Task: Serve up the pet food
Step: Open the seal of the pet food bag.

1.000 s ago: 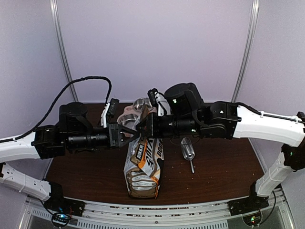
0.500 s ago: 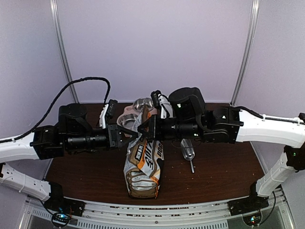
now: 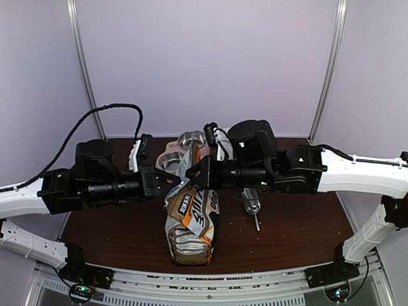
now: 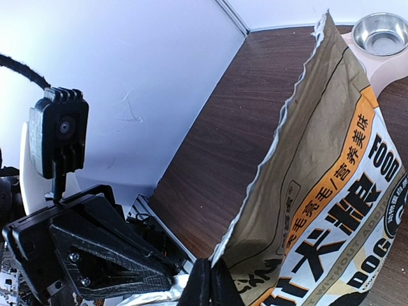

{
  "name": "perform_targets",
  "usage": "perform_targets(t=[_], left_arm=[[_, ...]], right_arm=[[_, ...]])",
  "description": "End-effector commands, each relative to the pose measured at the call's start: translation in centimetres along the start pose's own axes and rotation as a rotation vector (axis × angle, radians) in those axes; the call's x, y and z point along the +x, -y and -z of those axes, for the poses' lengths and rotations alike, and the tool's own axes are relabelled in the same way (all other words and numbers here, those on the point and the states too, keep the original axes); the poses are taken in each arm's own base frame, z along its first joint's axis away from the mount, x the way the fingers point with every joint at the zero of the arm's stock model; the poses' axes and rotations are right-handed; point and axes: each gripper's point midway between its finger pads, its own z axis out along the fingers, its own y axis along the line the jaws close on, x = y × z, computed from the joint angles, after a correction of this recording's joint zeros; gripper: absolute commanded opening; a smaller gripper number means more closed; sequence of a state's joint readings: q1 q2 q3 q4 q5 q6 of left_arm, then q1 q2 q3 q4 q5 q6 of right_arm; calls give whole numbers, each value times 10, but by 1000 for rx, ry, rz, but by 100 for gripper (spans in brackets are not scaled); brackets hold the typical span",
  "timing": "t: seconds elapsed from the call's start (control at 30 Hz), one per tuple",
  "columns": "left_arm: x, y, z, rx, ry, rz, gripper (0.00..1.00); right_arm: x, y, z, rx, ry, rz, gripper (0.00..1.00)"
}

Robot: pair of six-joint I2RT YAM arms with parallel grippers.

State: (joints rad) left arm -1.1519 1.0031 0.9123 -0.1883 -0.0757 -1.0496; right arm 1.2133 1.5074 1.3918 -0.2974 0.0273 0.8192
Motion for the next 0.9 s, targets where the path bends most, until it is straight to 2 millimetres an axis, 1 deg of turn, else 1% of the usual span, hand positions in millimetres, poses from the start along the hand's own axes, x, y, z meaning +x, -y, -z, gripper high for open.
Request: perform_targets(t=[0.0, 0.13, 0.23, 0.37, 0.53, 0.63, 0.77, 0.87], left_arm=[[-13, 4, 12, 13, 53, -5, 0], [-11, 21, 9, 70, 15, -52, 0], [-9, 28, 3, 79, -22, -80, 0], [-7, 28, -3, 56, -49, -96, 11], [-11, 35, -7, 69, -42, -107, 33], [-11, 37, -9, 58, -63, -121, 40], [-7, 34, -12, 13, -110, -140, 42], [-5, 31, -12, -23, -140, -155, 38]], right_arm=[[1, 33, 15, 133, 2, 20, 0], [1, 25, 13, 95, -1, 24, 0], [3, 19, 10, 65, -13, 30, 0], [4, 15, 8, 46, -23, 41, 0], [4, 16, 10, 51, -23, 51, 0], [4, 15, 9, 49, -25, 57, 0], [4, 14, 9, 44, -28, 60, 0], [4, 14, 9, 45, -27, 63, 0]])
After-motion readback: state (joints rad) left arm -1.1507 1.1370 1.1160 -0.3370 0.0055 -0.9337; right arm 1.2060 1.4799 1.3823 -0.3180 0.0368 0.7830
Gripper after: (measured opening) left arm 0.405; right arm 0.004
